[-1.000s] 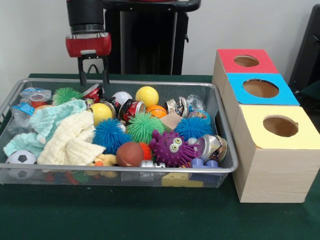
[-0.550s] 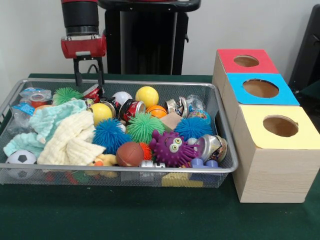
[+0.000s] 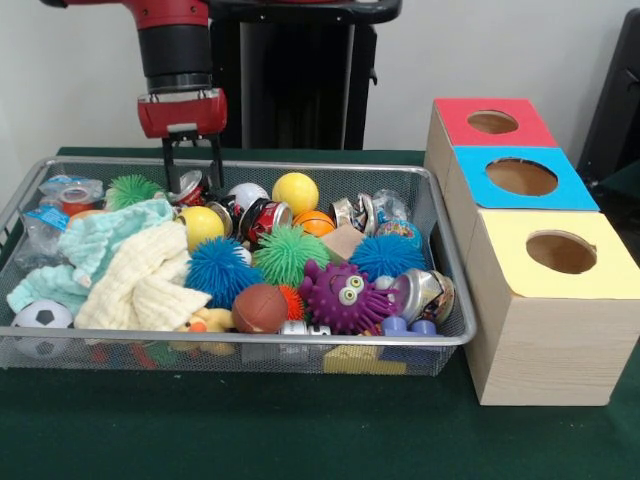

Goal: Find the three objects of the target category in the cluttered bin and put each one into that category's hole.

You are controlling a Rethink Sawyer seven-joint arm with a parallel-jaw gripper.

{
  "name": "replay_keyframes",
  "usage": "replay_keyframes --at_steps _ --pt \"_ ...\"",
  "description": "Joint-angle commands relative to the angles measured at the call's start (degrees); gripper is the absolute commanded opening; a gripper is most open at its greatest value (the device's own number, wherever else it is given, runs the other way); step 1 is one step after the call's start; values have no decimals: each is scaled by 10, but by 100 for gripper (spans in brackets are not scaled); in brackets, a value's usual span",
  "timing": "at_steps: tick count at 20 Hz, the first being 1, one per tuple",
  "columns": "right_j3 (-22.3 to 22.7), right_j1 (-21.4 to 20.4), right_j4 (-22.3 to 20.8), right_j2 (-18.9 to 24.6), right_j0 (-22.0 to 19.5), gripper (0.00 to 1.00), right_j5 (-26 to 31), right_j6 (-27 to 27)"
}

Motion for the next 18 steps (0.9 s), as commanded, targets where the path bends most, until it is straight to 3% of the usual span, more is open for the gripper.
replay_keyframes --at_steps 1,11,18 --pt "-89 56 -23 23 -17 100 18 36" --pt "-88 43 -5 25 -18 100 20 44" --pt "-101 60 5 -17 14 100 -26 54"
